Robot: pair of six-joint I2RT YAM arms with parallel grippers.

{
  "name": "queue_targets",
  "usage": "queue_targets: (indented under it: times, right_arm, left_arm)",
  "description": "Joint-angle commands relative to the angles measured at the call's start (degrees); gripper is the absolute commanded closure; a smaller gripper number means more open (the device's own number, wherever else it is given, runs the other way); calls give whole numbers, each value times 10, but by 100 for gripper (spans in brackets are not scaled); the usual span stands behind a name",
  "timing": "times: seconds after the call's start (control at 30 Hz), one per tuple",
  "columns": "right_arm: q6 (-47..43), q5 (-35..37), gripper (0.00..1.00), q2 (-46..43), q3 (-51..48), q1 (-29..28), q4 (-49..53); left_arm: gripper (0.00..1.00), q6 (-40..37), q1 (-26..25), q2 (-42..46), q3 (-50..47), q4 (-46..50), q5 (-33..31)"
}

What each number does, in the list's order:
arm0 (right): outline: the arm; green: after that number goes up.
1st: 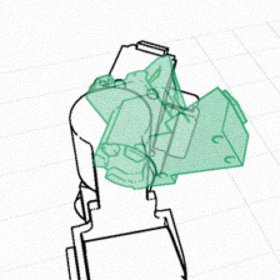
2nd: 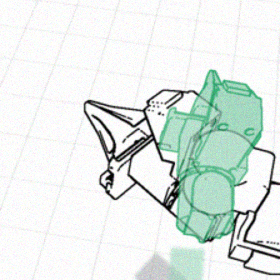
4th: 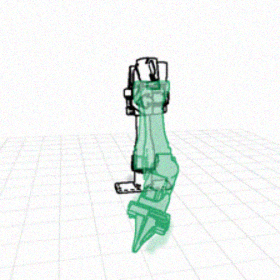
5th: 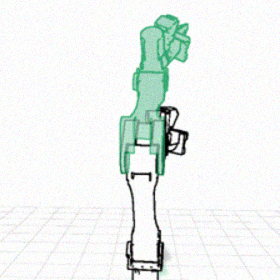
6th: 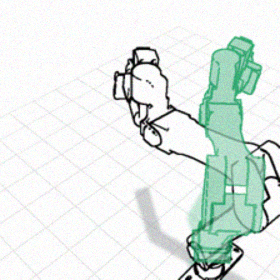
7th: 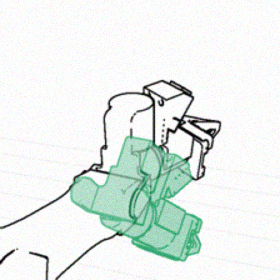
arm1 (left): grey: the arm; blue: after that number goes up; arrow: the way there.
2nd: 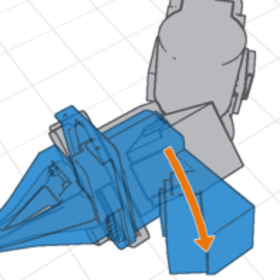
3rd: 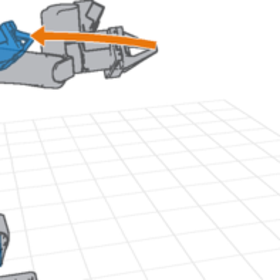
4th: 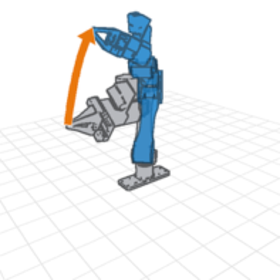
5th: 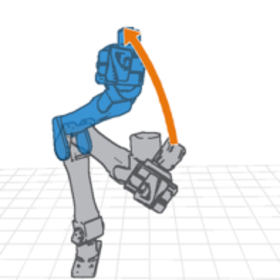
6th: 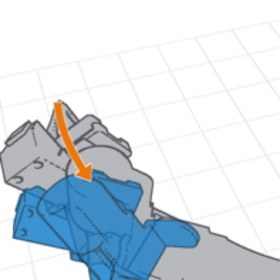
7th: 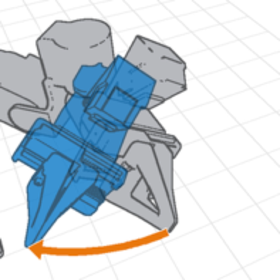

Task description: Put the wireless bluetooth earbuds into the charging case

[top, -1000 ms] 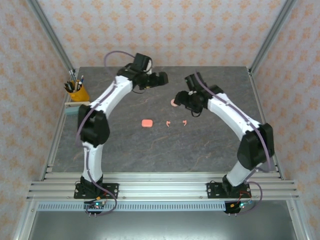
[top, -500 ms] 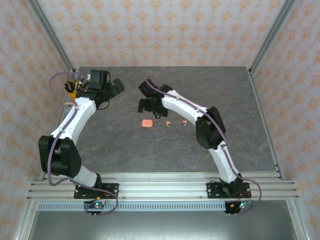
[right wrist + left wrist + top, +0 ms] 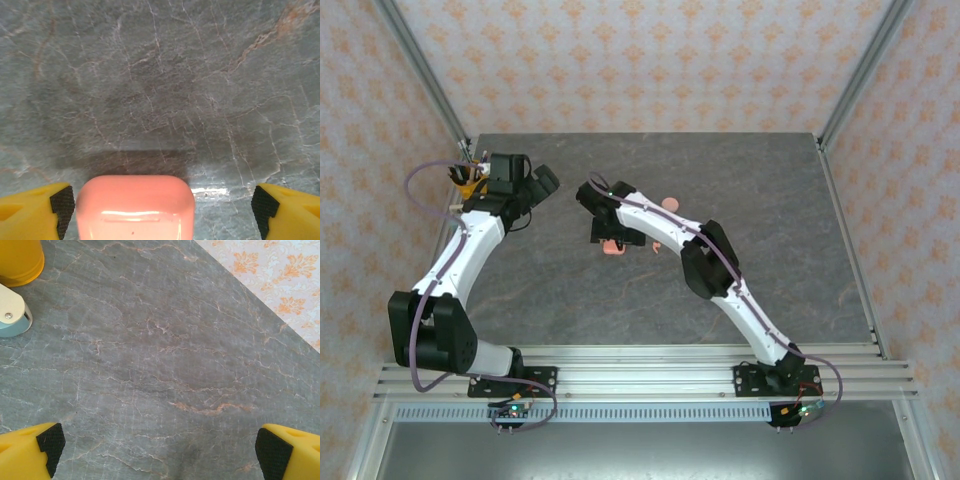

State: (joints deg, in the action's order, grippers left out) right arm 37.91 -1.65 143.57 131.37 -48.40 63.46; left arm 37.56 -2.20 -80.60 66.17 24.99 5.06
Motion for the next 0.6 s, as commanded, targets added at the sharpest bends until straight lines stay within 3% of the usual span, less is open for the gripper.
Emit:
queue_targets:
  times: [0.0,0.43,0.57]
  right_arm:
    - [2,7,9,12,24,-5,20]
    - [-12,-35,18,32,14,-8,10]
    - [-18,-45,27,32,6,-8,8]
  left_arm:
    - [0,7,4,14,-10,-13,-7]
    - [0,41,5,8,-38,-26,28]
    - [0,56,4,14,-56,-39,51]
